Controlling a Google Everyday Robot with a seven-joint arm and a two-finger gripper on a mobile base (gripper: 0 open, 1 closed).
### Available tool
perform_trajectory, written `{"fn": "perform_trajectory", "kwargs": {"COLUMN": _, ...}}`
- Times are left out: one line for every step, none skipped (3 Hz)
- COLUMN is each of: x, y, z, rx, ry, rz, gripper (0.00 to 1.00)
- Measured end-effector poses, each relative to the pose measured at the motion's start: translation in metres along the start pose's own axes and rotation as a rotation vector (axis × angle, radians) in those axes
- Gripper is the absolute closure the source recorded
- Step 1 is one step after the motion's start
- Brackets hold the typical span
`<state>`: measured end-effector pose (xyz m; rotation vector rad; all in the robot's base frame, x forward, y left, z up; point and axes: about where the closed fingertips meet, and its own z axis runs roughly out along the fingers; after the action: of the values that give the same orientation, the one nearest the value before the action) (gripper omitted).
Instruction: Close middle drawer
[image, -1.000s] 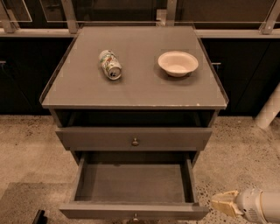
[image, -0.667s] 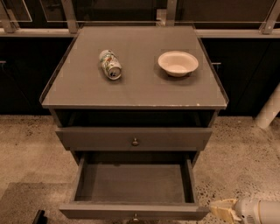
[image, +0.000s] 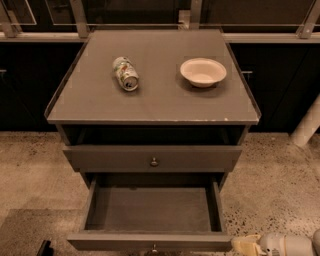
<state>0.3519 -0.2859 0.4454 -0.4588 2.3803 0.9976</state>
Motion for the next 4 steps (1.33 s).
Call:
{"fn": "perform_trajectory", "kwargs": {"x": 0.008, "y": -0.008, "z": 0.016, "rx": -0.021, "ry": 0.014, "rz": 0.034, "gripper": 1.0}}
{"fn": "perform_trajectory", "kwargs": {"x": 0.007, "y": -0.009, "z": 0.015, "rx": -0.017, "ry": 0.018, "rz": 0.035, "gripper": 1.0}}
{"fn": "perform_trajectory", "kwargs": {"x": 0.004, "y": -0.011, "z": 0.017, "rx": -0.013, "ry": 0.022, "rz": 0.019, "gripper": 1.0}}
{"fn": "perform_trajectory", "kwargs": {"x": -0.017, "y": -0.021, "z": 0.022, "rx": 0.005, "ry": 0.025, "rz": -0.046, "gripper": 1.0}}
